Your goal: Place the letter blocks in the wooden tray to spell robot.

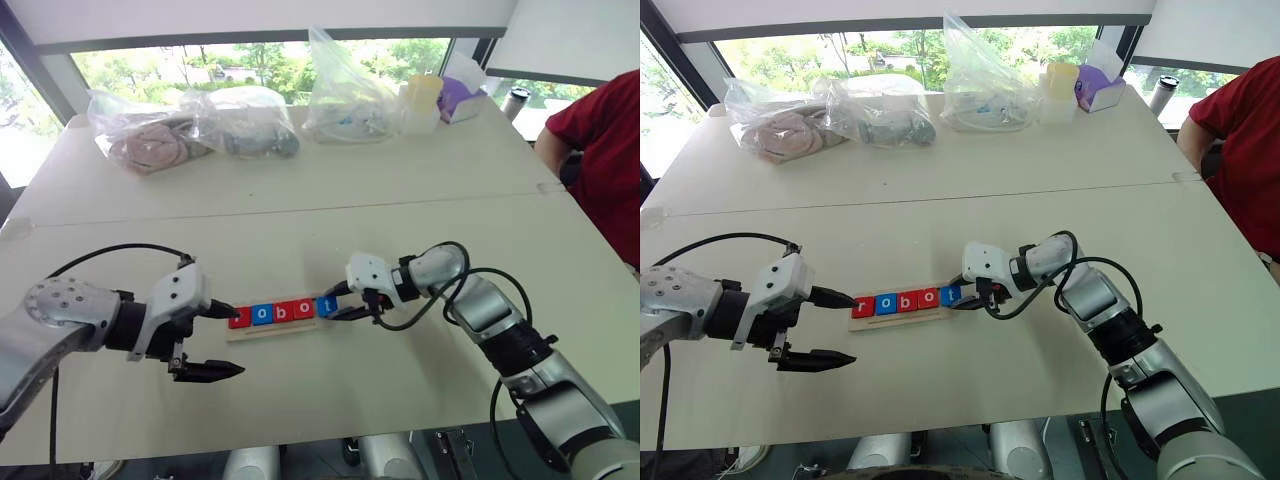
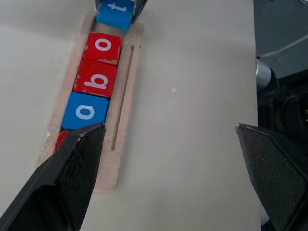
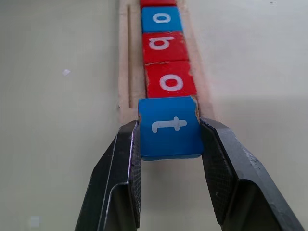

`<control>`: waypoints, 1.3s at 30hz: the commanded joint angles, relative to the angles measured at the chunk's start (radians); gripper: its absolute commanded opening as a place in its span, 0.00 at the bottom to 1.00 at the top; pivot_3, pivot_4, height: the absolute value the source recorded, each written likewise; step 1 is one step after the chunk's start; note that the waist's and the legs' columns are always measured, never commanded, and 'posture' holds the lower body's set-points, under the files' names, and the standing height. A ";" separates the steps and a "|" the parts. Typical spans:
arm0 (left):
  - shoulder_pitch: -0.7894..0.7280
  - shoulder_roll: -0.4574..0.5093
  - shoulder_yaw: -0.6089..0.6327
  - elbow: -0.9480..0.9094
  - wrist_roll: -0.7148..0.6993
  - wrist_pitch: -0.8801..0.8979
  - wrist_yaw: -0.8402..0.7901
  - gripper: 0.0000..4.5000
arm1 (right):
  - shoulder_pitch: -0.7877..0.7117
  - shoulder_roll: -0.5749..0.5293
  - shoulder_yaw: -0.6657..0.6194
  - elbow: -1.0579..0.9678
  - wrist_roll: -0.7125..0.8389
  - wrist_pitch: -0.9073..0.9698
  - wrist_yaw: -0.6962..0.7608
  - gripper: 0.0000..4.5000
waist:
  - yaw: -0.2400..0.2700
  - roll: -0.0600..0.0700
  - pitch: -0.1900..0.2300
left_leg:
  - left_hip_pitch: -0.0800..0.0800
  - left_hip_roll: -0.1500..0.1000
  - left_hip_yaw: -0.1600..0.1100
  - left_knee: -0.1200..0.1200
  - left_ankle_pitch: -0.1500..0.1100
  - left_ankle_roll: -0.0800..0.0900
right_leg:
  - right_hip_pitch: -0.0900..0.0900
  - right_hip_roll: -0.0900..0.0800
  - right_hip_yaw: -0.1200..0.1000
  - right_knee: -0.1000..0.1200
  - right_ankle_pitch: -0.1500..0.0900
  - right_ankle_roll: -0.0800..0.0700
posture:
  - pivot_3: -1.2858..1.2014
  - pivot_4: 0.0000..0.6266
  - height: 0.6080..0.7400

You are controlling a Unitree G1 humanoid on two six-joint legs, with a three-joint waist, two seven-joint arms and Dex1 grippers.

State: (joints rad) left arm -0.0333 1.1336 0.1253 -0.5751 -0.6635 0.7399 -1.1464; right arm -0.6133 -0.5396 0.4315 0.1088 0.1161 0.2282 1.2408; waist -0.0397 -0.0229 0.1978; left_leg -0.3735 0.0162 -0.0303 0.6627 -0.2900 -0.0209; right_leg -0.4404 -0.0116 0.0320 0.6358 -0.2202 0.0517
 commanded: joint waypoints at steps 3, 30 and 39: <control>-0.001 -0.008 0.040 -0.032 -0.022 0.012 0.024 1.00 | -0.034 0.021 0.000 0.031 -0.023 -0.052 0.024 0.26 | -0.002 0.000 0.000 | 0.001 0.000 0.000 0.000 0.000 0.000 | 0.000 0.000 0.000 0.001 0.000 0.000 | 0.52 0.24 1.00; -0.049 -0.045 0.011 -0.008 -0.012 0.005 0.068 1.00 | -0.015 0.110 0.016 0.065 -0.093 -0.081 -0.022 0.48 | -0.004 0.000 0.000 | 0.001 0.000 0.000 0.001 0.000 0.000 | 0.000 0.000 0.000 0.005 0.001 -0.001 | 0.52 0.24 1.00; -0.059 -0.052 0.004 -0.002 -0.006 0.006 0.069 1.00 | -0.016 0.109 -0.014 0.049 -0.088 -0.091 -0.053 0.75 | -0.004 0.000 0.000 | 0.002 0.000 0.000 0.001 0.000 0.000 | -0.001 0.001 0.000 0.008 0.001 -0.001 | 0.52 0.24 1.00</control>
State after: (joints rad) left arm -0.0803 1.0798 0.1296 -0.5694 -0.6680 0.7567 -1.0779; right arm -0.6302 -0.4192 0.4437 0.1967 0.0151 0.1377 1.1838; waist -0.0435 -0.0230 0.1977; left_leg -0.3713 0.0161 -0.0305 0.6642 -0.2899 -0.0210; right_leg -0.4415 -0.0111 0.0321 0.6441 -0.2193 0.0506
